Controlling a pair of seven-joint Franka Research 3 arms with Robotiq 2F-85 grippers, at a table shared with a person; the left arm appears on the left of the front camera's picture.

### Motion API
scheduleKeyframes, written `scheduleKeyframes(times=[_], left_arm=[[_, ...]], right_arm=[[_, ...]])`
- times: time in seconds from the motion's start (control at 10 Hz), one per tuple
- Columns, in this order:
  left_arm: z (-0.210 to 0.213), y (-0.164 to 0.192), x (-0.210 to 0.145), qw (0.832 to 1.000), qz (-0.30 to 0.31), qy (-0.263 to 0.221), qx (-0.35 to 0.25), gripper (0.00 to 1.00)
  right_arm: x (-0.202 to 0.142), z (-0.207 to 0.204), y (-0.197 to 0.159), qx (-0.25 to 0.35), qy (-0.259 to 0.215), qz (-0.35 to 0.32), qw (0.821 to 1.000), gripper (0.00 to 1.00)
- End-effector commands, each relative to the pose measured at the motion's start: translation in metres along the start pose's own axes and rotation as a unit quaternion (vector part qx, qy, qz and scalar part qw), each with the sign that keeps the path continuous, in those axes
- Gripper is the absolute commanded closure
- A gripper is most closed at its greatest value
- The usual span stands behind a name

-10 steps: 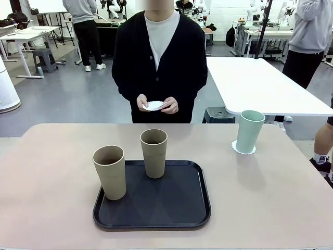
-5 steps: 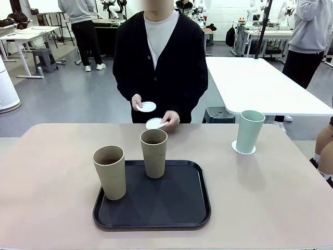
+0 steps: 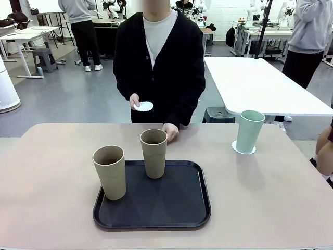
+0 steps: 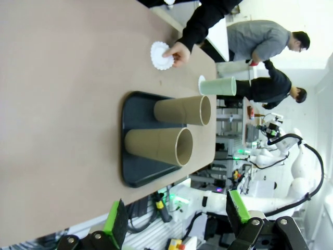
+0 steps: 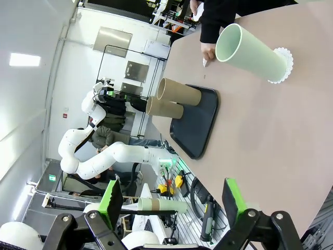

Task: Place coasters on the table and set cups on them.
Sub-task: Take one Reusable plastic cup from the Flat Tray and place it on a coaster set by the human.

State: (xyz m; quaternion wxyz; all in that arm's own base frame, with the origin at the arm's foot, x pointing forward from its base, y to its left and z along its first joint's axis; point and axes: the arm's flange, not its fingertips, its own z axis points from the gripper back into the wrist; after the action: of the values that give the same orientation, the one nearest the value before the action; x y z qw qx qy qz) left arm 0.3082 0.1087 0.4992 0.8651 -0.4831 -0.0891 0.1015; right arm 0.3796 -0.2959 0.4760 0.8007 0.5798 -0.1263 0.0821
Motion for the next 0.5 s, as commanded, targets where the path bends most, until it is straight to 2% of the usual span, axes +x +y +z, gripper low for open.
scheduleKeyframes(times=[0.0,0.4], left_arm=[[0.0008,0.0,-0.0005,1.0,-0.003,-0.002,-0.007,0.0],[0.0008,0.0,-0.0005,1.0,-0.003,-0.002,-0.007,0.0]], right_arm=[[0.0013,-0.0006,0.0001,0.005,-0.009,-0.002,1.0,0.0],[0.0013,-0.0006,0.0001,0.005,-0.009,-0.002,1.0,0.0]])
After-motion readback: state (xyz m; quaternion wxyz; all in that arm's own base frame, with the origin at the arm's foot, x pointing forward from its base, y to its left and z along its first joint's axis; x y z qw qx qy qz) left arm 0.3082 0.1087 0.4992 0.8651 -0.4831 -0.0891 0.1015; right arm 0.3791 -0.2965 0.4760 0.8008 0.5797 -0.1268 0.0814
